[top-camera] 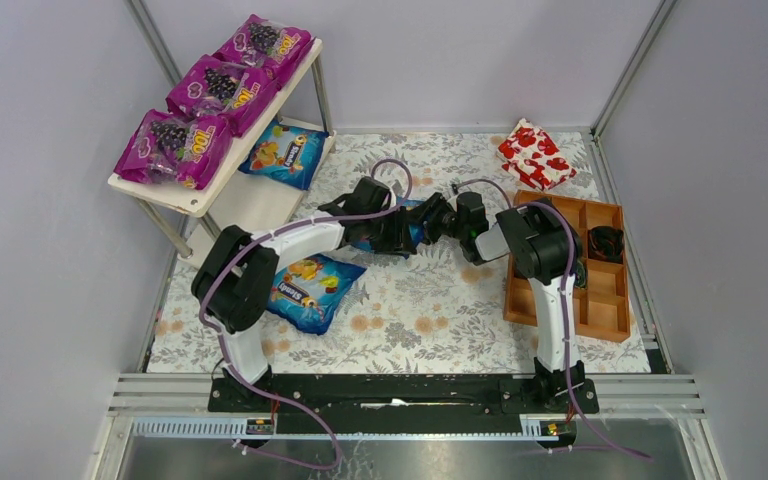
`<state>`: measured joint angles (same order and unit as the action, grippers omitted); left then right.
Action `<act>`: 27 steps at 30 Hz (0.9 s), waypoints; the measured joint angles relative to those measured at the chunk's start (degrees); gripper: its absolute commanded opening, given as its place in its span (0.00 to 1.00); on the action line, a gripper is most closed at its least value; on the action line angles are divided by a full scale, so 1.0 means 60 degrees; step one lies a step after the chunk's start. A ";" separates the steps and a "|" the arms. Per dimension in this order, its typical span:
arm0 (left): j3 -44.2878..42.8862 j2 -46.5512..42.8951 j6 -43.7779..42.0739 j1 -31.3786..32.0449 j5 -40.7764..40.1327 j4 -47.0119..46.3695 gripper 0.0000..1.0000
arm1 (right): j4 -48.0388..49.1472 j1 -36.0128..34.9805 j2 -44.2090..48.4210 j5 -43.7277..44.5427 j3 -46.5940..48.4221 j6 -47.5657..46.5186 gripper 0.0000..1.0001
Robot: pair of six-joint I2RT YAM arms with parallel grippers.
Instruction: Place and organize the candy bags onto the shelf
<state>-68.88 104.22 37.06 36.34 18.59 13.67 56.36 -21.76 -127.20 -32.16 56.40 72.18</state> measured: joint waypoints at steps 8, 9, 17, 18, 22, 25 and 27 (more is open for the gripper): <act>-0.0535 -0.1031 -0.0794 0.0080 -0.0419 0.1031 0.89 | 0.0266 0.0000 -0.0186 -0.0084 0.0022 0.0015 0.37; -0.0670 -0.1304 -0.0973 0.0080 -0.0594 0.1224 0.91 | 0.0295 0.0000 -0.0186 -0.0084 0.0022 0.0015 0.36; -0.1603 -0.3708 -0.2572 0.0076 -0.1668 0.2040 0.99 | 0.0597 -0.0018 -0.0186 -0.0095 0.0004 -0.0106 0.22; -0.1734 -0.3971 -0.2809 0.0076 -0.1741 0.2065 0.99 | 0.0645 -0.0022 -0.0186 -0.0095 -0.0004 -0.0168 0.22; -0.1963 -0.4852 -0.3606 0.0080 -0.1974 0.2014 0.99 | 0.0572 -0.0058 -0.0047 -0.0073 -0.0015 -0.0525 0.19; -0.1876 -0.5523 -0.4054 0.0080 -0.2127 0.1843 0.99 | 0.0382 -0.0124 0.0339 0.0011 -0.0098 -0.0805 0.16; -0.1596 -0.6025 -0.4237 0.0080 -0.2211 0.1526 0.99 | 0.0255 -0.0215 0.0670 0.0120 -0.0146 -0.0914 0.16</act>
<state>-78.46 68.07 11.64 36.82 5.32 22.83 57.89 -23.05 -123.17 -31.44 55.53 66.70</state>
